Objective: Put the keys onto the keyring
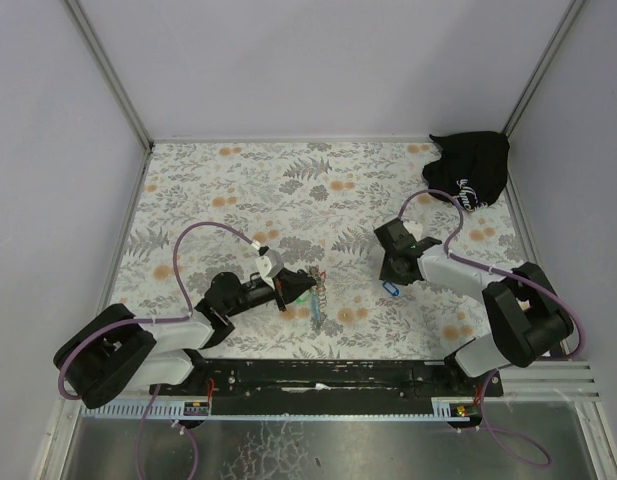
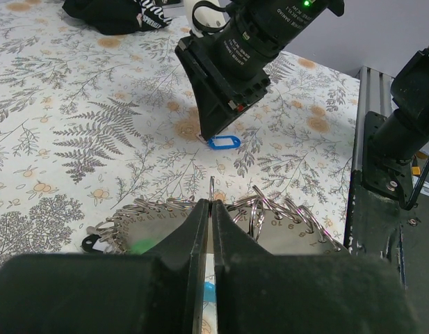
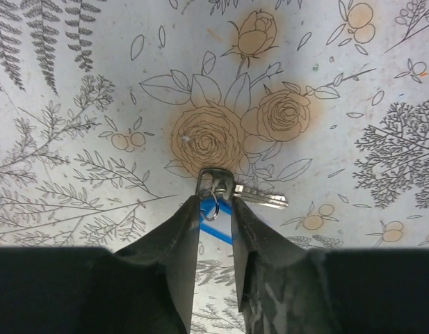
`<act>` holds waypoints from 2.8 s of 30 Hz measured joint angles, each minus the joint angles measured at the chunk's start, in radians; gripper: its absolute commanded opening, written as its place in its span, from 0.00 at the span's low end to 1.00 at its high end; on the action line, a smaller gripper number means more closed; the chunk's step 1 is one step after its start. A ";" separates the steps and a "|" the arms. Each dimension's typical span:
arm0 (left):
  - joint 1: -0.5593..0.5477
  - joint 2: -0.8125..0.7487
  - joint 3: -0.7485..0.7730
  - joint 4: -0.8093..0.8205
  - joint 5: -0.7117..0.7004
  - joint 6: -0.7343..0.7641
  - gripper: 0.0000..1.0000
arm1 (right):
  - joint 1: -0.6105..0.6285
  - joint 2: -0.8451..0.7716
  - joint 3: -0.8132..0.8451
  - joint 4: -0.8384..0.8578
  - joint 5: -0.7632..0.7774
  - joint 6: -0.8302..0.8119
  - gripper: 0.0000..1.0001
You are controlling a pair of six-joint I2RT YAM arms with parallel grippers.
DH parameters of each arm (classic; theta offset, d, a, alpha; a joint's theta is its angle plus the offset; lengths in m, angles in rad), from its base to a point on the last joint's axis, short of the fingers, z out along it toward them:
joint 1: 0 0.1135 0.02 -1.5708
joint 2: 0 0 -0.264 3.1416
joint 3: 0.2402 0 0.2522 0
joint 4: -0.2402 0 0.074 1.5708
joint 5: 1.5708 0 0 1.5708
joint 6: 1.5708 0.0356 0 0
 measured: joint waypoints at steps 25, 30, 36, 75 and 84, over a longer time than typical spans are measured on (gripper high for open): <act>0.000 -0.010 0.000 -0.017 -0.003 0.000 0.00 | 0.037 -0.029 -0.042 0.016 -0.115 -0.114 0.56; 0.000 -0.015 0.000 -0.020 -0.010 0.000 0.00 | 0.066 0.054 0.021 0.094 -0.121 -0.112 0.56; 0.000 -0.019 0.000 -0.025 -0.016 0.000 0.00 | 0.066 0.135 0.099 0.134 -0.119 -0.136 0.55; 0.000 -0.030 0.000 -0.029 -0.023 0.000 0.00 | -0.171 -0.031 -0.122 0.307 -0.338 -0.395 0.14; 0.000 -0.030 0.000 -0.029 -0.023 0.000 0.00 | -0.172 -0.046 -0.116 0.241 -0.376 -0.405 0.00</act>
